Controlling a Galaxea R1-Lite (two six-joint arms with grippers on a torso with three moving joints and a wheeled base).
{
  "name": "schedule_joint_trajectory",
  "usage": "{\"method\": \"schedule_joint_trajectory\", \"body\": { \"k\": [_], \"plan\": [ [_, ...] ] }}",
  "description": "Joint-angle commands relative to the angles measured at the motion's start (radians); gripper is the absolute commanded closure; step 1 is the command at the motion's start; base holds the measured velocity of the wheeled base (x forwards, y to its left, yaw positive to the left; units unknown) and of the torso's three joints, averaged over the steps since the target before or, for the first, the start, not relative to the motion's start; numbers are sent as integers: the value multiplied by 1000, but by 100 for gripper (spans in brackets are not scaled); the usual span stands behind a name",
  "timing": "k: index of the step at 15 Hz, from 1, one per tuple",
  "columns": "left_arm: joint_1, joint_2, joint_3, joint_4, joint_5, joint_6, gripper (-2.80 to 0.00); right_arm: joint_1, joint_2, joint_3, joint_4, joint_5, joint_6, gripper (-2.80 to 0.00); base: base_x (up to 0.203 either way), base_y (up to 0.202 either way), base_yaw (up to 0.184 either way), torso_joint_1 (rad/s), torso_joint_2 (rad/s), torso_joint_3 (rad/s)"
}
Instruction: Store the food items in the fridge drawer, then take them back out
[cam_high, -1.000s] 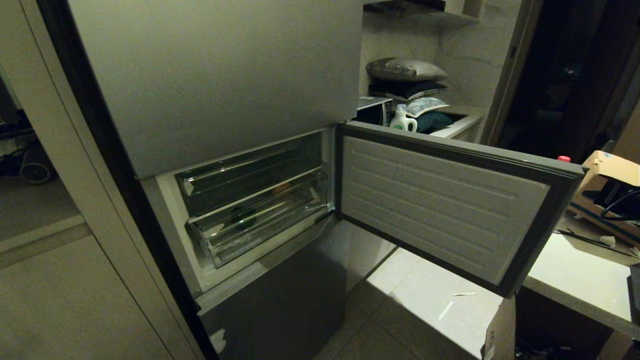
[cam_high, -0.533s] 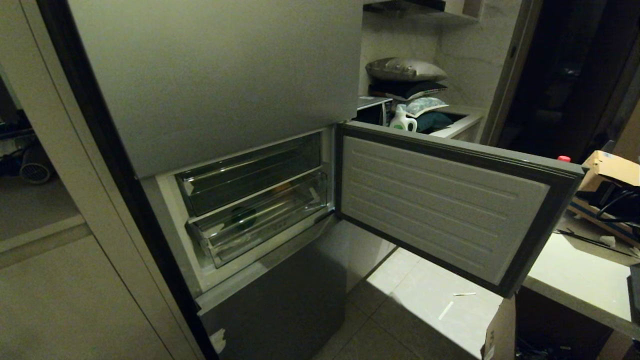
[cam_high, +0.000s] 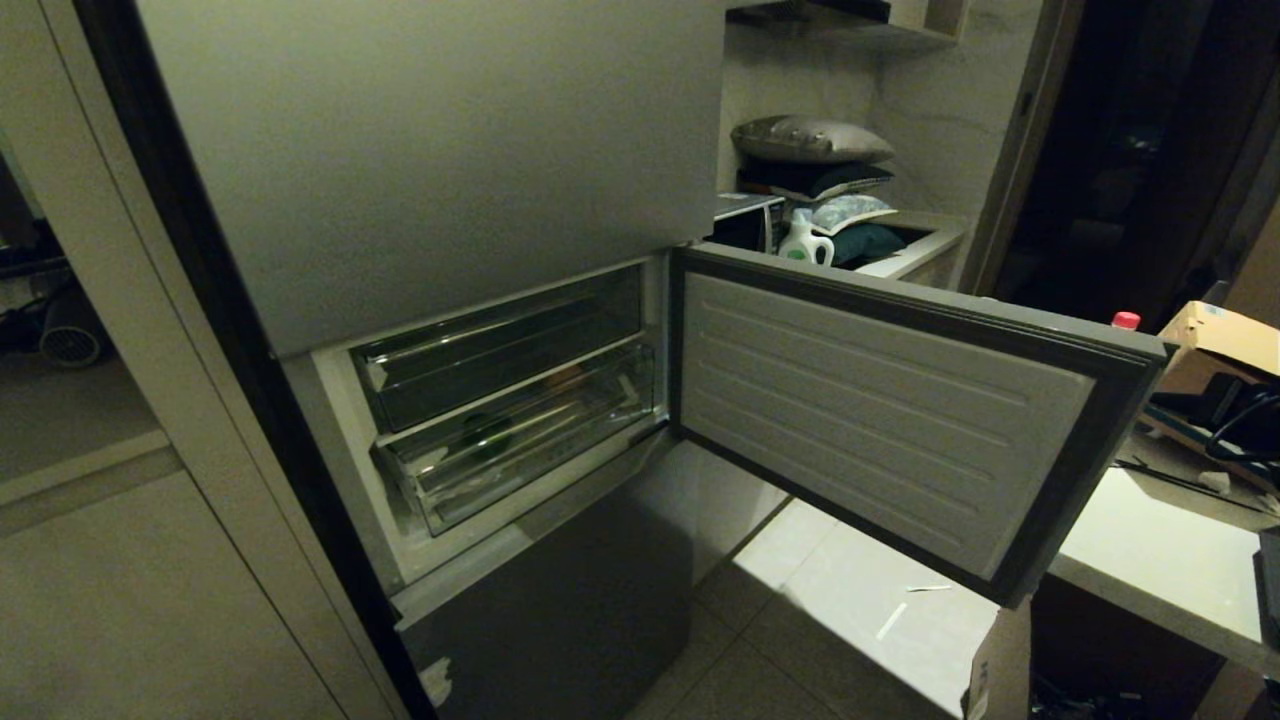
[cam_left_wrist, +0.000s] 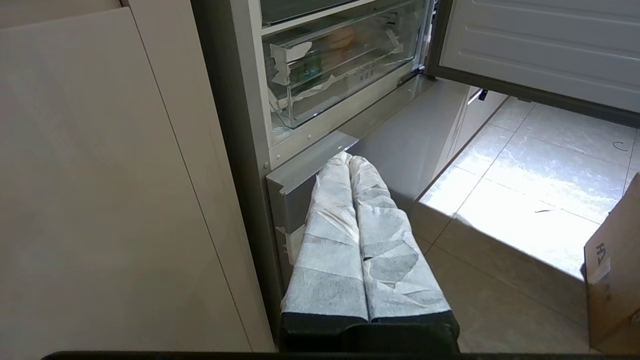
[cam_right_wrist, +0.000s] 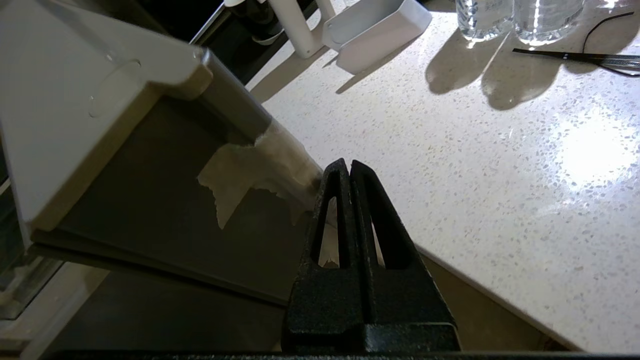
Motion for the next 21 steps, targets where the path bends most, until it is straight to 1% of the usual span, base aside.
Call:
{"method": "schedule_joint_trajectory", "body": {
  "k": [1, 6, 8, 10, 12, 15, 17, 20, 21],
  "plan": [
    [0, 1, 0, 0, 0, 1, 0, 3, -64, 46, -5, 16, 0, 0, 0, 0, 0, 0, 0, 0],
    [0, 2, 0, 0, 0, 0, 0, 18, -246, 251, -4, 122, -9, 0, 0, 0, 0, 0, 0, 0],
    [0, 2, 0, 0, 0, 0, 0, 52, -314, 318, -4, 135, -9, 0, 0, 0, 0, 0, 0, 0],
    [0, 2, 0, 0, 0, 0, 0, 104, -396, 391, -4, 136, -10, 0, 0, 0, 0, 0, 0, 0],
    [0, 2, 0, 0, 0, 1, 0, 191, -487, 456, -3, 134, -9, 0, 0, 0, 0, 0, 0, 0],
    [0, 2, 0, 0, 0, 0, 0, 353, -574, 525, 0, 122, -6, 0, 0, 0, 0, 0, 0, 0],
    [0, 2, 0, 0, 0, 1, 0, 458, -571, 523, 0, 96, 0, 0, 0, 0, 0, 0, 0, 0],
    [0, 2, 0, 0, 0, 1, 0, 594, -518, 471, -2, 51, 8, 0, 0, 0, 0, 0, 0, 0],
    [0, 2, 0, 0, 0, 0, 0, 653, -490, 453, -3, 29, 9, 0, 0, 0, 0, 0, 0, 0]
  ]
}}
